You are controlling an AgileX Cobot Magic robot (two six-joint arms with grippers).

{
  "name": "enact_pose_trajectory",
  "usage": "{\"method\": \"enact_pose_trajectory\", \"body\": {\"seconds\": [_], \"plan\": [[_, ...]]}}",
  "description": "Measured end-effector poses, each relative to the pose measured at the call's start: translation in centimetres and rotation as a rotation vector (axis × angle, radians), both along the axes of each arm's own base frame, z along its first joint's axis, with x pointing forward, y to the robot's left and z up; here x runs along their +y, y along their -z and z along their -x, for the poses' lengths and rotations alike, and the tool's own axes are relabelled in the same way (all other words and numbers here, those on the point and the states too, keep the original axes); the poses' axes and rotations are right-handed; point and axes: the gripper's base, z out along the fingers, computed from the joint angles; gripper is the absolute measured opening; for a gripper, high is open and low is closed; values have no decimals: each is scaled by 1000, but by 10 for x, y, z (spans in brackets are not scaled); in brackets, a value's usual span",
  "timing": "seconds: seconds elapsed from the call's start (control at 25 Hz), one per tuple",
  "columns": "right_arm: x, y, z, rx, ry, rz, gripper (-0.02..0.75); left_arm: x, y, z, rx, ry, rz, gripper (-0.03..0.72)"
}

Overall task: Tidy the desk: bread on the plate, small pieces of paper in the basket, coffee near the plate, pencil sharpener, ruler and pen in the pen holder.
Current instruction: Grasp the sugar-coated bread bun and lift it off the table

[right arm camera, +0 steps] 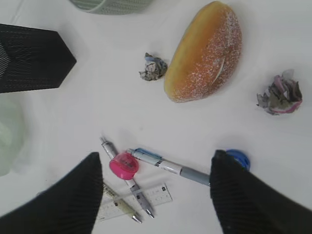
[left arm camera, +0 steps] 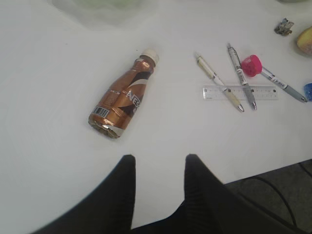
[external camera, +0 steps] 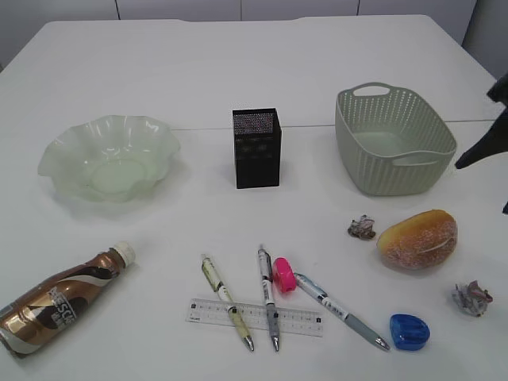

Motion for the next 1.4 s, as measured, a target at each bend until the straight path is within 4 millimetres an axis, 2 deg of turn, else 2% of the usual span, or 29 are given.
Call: {"method": "enact_pose_trajectory", "body": {"seconds": [0.12, 0.36, 0.8, 1.08, 1.4], "plan": [[-1, 14, -13, 25, 17, -1, 587, 0, 0, 0, 0, 0, 0, 250], [-2, 38, -30, 87, 35, -10, 568, 0, 0, 0, 0, 1, 2, 250], [-5, 66, -54, 119, 106, -20, 561, 0, 0, 0, 0, 2, 5, 250], [-8, 53, -82, 60, 101, 11, 561, -1, 0, 0, 2, 3, 7, 250], [-7, 59, -86, 92, 97, -1, 560, -1, 0, 0, 2, 3, 7, 250]]}}
